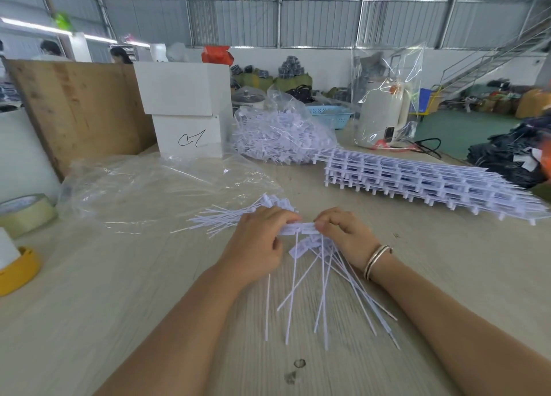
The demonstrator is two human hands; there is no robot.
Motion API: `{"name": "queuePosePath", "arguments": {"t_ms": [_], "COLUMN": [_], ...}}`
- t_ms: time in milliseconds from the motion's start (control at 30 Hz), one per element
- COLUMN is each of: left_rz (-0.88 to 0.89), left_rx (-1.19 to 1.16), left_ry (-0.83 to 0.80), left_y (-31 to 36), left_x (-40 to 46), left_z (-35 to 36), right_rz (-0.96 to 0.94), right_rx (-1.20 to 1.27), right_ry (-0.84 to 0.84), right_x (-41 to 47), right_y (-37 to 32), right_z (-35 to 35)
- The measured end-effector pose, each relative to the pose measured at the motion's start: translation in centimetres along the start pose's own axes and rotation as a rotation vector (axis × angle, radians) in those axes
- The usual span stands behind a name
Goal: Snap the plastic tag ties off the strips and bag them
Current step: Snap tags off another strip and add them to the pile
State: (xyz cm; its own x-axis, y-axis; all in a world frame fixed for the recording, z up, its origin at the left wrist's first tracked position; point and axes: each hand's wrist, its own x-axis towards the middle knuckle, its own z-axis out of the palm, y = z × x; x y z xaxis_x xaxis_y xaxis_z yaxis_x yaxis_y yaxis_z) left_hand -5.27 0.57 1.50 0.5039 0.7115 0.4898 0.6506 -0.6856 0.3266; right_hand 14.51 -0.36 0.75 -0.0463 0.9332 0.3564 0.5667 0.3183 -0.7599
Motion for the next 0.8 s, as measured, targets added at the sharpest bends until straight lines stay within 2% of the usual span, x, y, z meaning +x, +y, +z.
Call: {"name": "queuePosePath", "arguments": {"t_ms": [100,267,400,500,667,800], "left_rz": [0.008,-0.022,0.016,0.046,0.042,-0.066], "left_rx": [0.063,0.086,0.121,0.127,0.012,-0.135], "left_ry": [-0.052,0.087,0.109,0.107,0.109,0.065], "left_y": [0.1,0.5,0.8,0.6,0.5,0.3], "left_x": [0.1,0.4,0.5,0.5,0.7,0.6], "left_z": [0.7,0.6,0.7,0.9,0.7,1.2], "right_rz": [0.000,0.042,-0.076,-0.086,-0.111,-0.154], "right_rx": [-0.010,0.029,-0.010,0.009,0.006,-0.057], "right_ry": [0.004,-0.052,-0.125,-0.120,-0.121,-0.107], "right_x": [0.0,-0.1,-0.1,-0.1,-0.2,-0.4], "right_y": [0.3,-0.4,-0.7,-0.5,-0.4,-0.3], "right_z": [0.0,0.1,0.1,0.0,-0.1,-0.2]}}
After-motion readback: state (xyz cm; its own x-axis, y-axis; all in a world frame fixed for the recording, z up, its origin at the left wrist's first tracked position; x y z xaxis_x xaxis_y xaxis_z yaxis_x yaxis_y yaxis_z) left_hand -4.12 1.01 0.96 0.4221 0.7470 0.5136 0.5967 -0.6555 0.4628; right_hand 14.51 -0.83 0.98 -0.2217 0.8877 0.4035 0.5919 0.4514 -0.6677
